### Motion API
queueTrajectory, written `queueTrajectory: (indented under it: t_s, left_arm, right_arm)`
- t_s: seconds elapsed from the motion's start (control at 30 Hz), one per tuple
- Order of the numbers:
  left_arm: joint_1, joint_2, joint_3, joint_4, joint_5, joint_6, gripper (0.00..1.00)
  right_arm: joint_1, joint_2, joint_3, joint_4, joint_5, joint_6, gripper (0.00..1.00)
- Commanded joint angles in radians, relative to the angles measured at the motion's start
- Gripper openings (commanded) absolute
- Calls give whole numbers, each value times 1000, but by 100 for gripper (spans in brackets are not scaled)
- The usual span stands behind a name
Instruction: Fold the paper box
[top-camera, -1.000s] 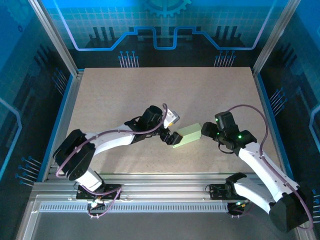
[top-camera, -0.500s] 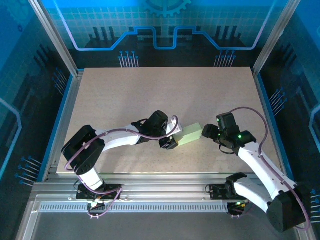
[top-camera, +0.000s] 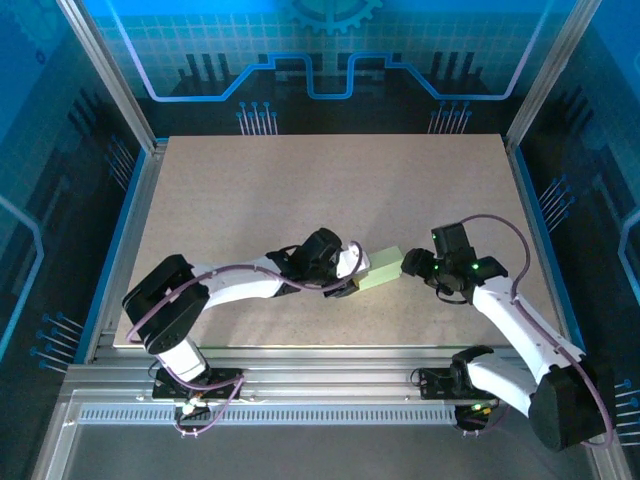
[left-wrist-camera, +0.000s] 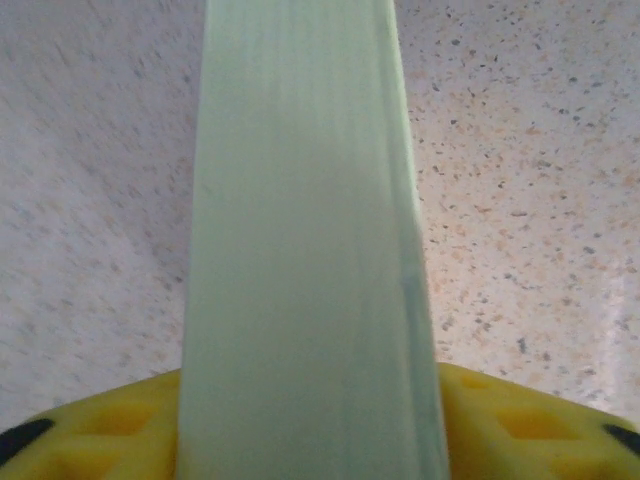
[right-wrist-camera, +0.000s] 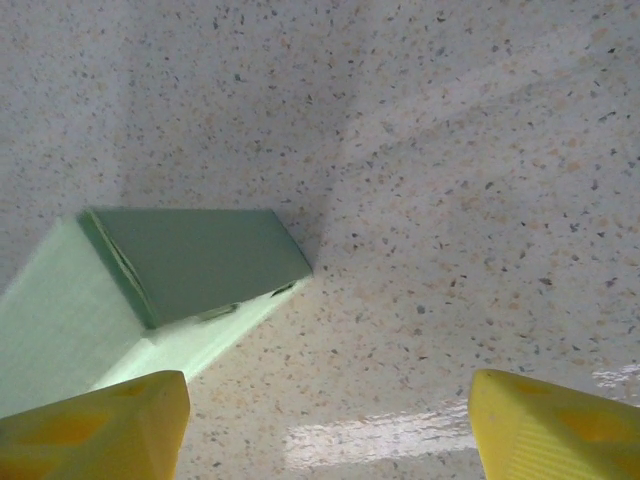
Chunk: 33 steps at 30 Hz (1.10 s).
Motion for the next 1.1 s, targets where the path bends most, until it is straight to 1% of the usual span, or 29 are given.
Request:
queueTrajectory:
  t_s: [0.0, 0.17, 0.23, 0.37, 0.43, 0.5, 0.57, 0.7, 0.83, 0.93, 1.03, 1.07]
  left_arm:
    - [-36, -55, -47, 147, -188, 83, 44]
    - [-41, -64, -77, 184, -232, 106, 45]
    - [-46, -65, -89, 218, -273, 118, 45]
    - [-54, -50, -110, 337, -465, 188, 46]
    - [-54, -19, -112, 401, -579, 255, 49]
    - [-50, 27, -103, 461, -680, 323, 47]
    - [-38, 86, -88, 498, -744, 379, 44]
    - [-9, 189, -56, 545, -808, 414, 42]
    - [14, 274, -18, 565, -834, 444, 42]
    - [15, 327, -9, 611, -854, 490, 38]
    - [14, 344, -11, 645, -870, 512, 39]
    - [15, 343, -12, 647, -870, 515, 41]
  right_arm:
    - [-29, -3, 62, -1, -61, 18, 75]
    - [-38, -5, 92, -17, -73, 19, 75]
    - [-39, -4, 90, -18, -73, 23, 75]
    - [-40, -2, 82, -4, -88, 42, 75]
    - [-40, 0, 82, -1, -92, 45, 75]
    - [-41, 4, 85, 0, -95, 44, 75]
    - [-43, 8, 87, 1, -98, 43, 75]
    - [-45, 14, 89, 3, -107, 37, 75]
    - [-53, 12, 82, 0, -112, 27, 75]
    - [-65, 8, 74, 0, -120, 21, 75]
    - [-77, 3, 65, 3, -126, 21, 74]
    - [-80, 0, 63, 5, -128, 19, 75]
